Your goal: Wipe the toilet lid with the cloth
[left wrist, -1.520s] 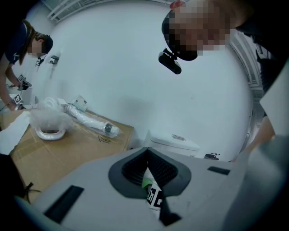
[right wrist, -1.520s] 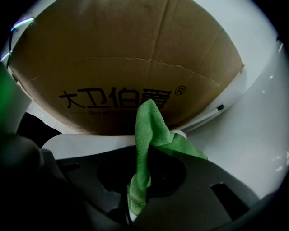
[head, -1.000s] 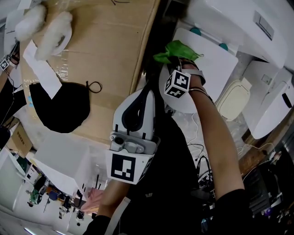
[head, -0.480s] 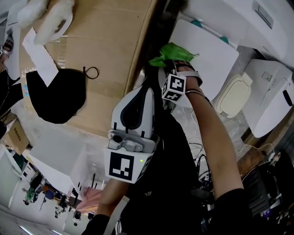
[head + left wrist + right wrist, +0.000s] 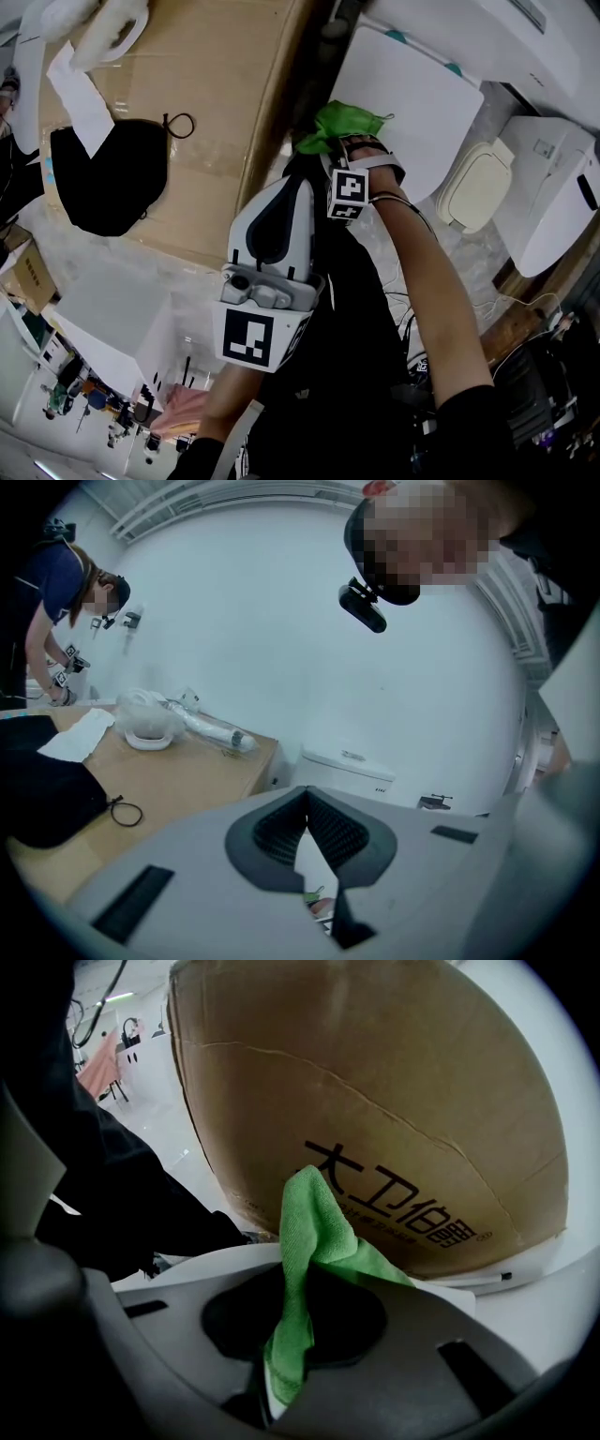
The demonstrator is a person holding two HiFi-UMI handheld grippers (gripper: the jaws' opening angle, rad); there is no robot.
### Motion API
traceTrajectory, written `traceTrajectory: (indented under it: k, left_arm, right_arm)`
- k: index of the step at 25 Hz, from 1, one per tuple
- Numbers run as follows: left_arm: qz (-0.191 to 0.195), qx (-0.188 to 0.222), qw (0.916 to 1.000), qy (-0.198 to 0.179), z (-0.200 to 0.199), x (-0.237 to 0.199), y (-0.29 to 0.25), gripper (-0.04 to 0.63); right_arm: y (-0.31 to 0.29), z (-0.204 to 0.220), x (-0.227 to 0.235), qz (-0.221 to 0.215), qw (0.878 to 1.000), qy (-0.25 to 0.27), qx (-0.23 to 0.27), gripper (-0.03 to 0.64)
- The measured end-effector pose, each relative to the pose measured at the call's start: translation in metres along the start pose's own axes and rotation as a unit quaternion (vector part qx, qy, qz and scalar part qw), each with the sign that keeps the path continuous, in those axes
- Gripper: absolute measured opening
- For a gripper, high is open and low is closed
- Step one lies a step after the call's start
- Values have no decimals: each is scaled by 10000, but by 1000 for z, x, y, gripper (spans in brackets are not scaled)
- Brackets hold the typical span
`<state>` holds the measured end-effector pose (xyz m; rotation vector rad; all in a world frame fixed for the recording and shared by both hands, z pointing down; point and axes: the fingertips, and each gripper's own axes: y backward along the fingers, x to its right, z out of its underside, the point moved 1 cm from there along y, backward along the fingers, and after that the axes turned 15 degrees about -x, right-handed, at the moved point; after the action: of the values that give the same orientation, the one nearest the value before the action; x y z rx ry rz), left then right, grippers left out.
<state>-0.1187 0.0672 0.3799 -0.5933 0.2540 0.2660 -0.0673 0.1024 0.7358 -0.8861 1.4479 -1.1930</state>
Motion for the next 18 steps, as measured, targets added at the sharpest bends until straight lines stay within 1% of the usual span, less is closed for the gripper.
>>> traceTrajectory:
  k: [5,9,15,18]
  left_arm:
    - [-3,33,10000,7,10,10,12,9]
    - [6,-13,10000,33,20,23,18,9]
    - [133,-87,9999,-56,28,42,24,9]
    - [205,-118,9997,-91,31,51,23,9]
  right_arm:
    - [7,2,-28,30,9994,345,30,58]
    - [13,10,-59,66,9978,651,45,58]
    - [22,30,-99,143,9953,956,35,58]
    - [25,42,-114,138,9949,997,11,58]
